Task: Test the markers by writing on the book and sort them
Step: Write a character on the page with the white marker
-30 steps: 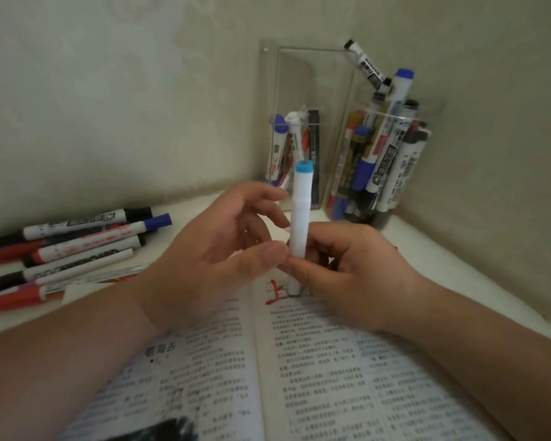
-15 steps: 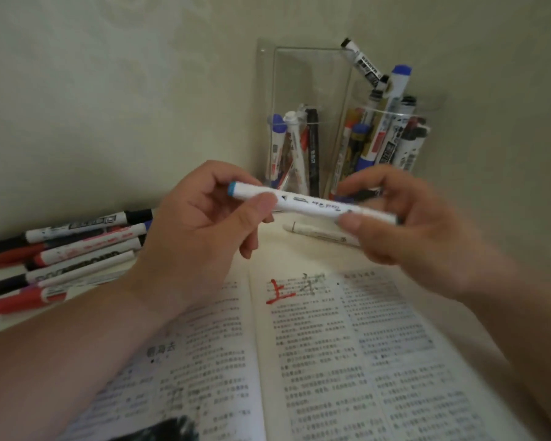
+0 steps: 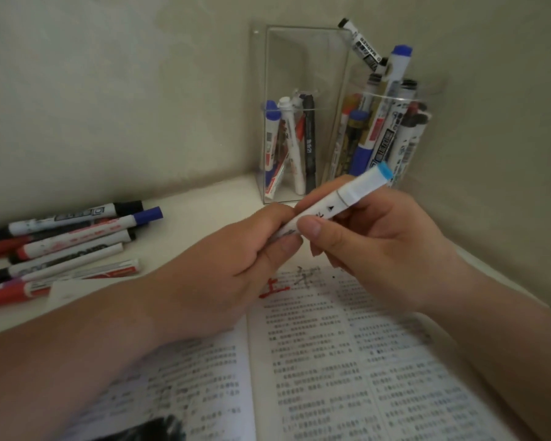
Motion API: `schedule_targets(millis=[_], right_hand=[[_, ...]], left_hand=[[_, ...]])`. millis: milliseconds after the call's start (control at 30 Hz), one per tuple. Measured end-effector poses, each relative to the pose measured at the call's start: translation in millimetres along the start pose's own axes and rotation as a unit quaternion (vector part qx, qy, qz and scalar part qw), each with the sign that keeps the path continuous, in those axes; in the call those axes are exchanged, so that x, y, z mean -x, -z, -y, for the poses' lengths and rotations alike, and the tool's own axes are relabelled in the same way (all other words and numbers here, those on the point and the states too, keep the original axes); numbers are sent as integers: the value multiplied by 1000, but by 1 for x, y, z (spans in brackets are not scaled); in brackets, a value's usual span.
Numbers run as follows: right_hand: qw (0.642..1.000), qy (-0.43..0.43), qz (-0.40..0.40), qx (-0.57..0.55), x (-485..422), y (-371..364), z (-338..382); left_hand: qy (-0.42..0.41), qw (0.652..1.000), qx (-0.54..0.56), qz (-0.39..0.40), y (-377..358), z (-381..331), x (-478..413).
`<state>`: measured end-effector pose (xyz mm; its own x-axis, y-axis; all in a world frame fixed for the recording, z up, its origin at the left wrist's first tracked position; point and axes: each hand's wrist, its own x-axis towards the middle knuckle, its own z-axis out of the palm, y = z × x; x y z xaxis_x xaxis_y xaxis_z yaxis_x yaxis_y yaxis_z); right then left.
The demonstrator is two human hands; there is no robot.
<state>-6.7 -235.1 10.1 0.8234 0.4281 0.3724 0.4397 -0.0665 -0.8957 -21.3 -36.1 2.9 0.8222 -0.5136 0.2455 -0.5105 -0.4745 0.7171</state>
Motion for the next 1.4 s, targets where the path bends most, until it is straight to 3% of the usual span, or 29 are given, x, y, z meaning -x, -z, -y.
schedule_targets(millis=[267, 467, 567, 733, 867, 1033, 1400], right_hand=[[997, 44, -18, -66, 1, -6, 4], [975, -63, -200, -73, -7, 16, 1], [982, -118, -150, 0, -9, 26, -8], [977, -210, 8, -26, -7, 24, -7], [975, -211, -7, 66, -5, 22, -10], [977, -196, -40, 80, -7, 17, -14], [975, -201, -18, 89, -5, 17, -14]], left_hand=[[-10, 999, -5, -34, 6, 1, -1], [56, 998, 27, -7, 5, 17, 3], [49, 998, -31, -10, 5, 20, 1], [29, 996, -76, -26, 1, 22, 0], [26, 994, -89, -52, 2, 29, -3], [7, 991, -119, -59, 3, 32, -4], [-37, 988, -142, -43, 3, 30, -4]])
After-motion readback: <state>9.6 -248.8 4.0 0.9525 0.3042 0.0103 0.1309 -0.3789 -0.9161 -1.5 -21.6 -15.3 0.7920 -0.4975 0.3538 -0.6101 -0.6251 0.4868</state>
